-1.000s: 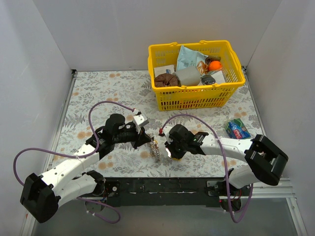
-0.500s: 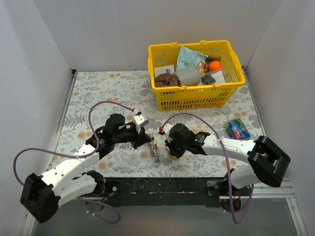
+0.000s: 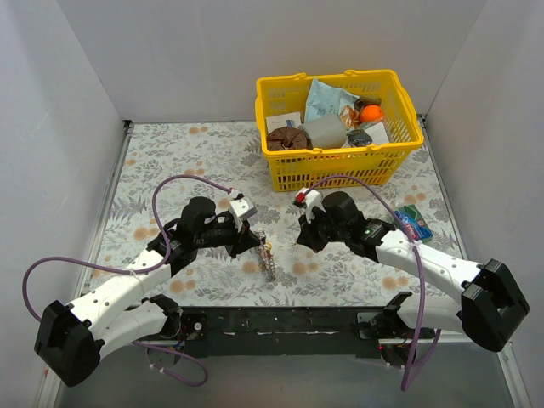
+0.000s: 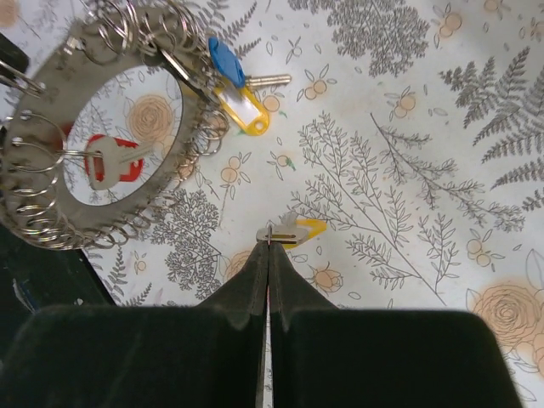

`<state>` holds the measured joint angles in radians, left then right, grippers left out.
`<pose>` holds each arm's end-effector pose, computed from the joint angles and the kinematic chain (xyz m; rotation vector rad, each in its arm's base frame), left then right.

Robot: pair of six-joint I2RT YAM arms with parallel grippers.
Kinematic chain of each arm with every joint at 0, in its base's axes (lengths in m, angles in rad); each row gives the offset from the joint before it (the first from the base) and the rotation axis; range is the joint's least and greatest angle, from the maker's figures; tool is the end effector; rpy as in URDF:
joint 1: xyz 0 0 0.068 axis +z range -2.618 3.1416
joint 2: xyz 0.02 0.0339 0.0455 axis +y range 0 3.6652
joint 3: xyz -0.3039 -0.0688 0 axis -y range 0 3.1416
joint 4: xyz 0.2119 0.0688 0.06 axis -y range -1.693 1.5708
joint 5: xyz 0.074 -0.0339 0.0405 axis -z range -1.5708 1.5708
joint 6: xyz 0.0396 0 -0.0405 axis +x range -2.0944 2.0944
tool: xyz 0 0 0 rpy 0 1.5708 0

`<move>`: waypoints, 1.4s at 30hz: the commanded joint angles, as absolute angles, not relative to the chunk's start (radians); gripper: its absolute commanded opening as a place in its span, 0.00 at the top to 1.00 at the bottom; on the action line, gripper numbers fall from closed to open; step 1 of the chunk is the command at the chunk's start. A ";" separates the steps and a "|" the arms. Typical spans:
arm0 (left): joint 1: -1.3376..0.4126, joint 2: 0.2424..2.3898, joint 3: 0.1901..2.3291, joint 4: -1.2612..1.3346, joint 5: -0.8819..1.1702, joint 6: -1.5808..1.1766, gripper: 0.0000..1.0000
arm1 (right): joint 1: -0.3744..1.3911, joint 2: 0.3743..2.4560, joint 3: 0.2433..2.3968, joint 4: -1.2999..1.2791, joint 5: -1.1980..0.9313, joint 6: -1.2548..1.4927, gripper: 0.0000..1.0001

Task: Put the keys on the keyring

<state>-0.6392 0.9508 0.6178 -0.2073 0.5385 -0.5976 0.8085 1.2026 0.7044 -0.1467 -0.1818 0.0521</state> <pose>0.1130 -0.1093 0.2927 0.4037 2.2726 -1.2614 0.1438 0.1609 0.2806 -0.9407 2.0858 0.6653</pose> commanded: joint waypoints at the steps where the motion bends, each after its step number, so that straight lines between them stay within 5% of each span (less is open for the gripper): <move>1: -0.644 0.922 0.644 -0.195 0.551 -0.581 1.00 | 0.747 1.123 0.718 -0.054 -0.377 -0.035 0.99; 13: -0.644 0.937 0.650 -0.195 0.561 -0.574 1.00 | 0.715 1.057 0.755 -0.031 -0.635 -0.153 0.99; 42: -0.644 0.968 0.658 -0.175 0.612 -0.574 1.00 | 0.770 1.315 0.971 -0.156 -0.787 -0.265 0.99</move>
